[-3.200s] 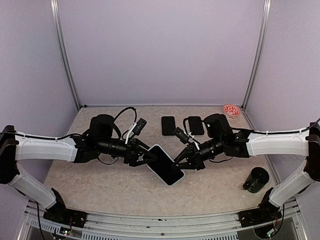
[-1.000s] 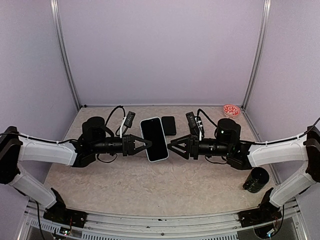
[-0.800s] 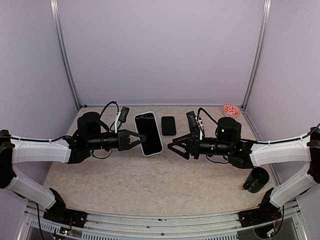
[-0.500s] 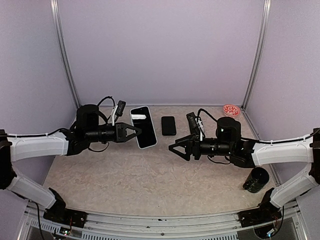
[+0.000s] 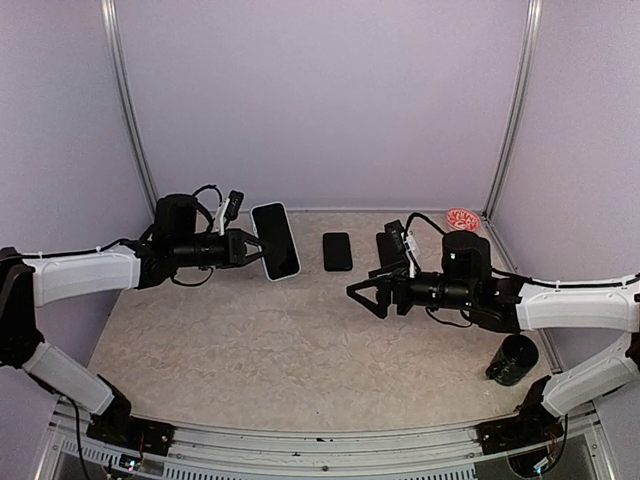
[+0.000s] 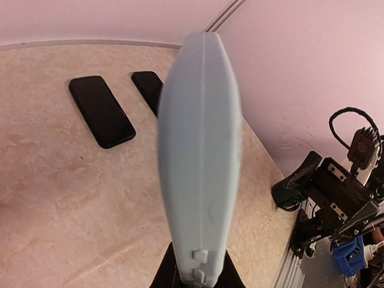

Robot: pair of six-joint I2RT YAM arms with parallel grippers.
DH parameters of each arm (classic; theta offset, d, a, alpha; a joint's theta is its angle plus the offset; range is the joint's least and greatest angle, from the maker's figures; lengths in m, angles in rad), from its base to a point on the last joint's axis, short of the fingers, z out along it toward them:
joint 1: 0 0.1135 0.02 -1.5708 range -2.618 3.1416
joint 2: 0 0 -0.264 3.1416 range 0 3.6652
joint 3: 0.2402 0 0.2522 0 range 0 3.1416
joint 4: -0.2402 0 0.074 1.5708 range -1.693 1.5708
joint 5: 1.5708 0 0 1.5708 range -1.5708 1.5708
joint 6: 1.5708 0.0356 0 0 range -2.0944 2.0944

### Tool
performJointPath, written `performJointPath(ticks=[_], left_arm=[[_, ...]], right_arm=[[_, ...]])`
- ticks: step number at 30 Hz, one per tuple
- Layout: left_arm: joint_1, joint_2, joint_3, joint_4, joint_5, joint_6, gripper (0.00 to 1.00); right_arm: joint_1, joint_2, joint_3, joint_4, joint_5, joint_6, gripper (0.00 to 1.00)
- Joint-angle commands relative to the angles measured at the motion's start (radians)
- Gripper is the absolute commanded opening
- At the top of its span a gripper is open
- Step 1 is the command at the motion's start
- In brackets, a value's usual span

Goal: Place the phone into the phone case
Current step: Place the phone with the phone case at the center of the board.

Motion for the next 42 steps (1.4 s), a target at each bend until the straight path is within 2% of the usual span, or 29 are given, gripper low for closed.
performJointPath(ticks=[1, 10, 16, 19, 24, 33, 37, 42], left_arm=[[0.056, 0.012, 0.085, 0.023, 0.024, 0.022, 0.00], [0.157, 0.115, 0.130, 0.014, 0.065, 0.015, 0.00], [0.240, 0.192, 0.212, -0.040, 0.125, -0.008, 0.00], [0.257, 0.261, 0.309, -0.116, 0.166, 0.008, 0.00], [0.271, 0.419, 0.506, -0.341, 0.210, 0.116, 0.00], [0.319, 0.655, 0.786, -0.616, 0.291, 0.261, 0.00], [0.340, 0.745, 0.868, -0.677, 0.360, 0.303, 0.00], [0.367, 0.840, 0.974, -0.764, 0.361, 0.335, 0.00]], right_arm=[[-0.028, -0.053, 0.014, -0.103, 0.094, -0.053, 1.00], [-0.079, -0.129, -0.016, -0.119, 0.103, -0.057, 1.00], [-0.081, -0.106, -0.018, -0.096, 0.055, -0.027, 1.00], [-0.080, -0.097, -0.032, -0.077, 0.032, -0.009, 1.00], [-0.081, -0.077, -0.034, -0.062, 0.003, 0.018, 1.00], [-0.081, -0.058, -0.055, -0.038, -0.022, 0.047, 1.00], [-0.081, -0.055, -0.056, -0.050, -0.026, 0.047, 1.00], [-0.081, -0.065, -0.073, -0.041, -0.023, 0.058, 1.00]])
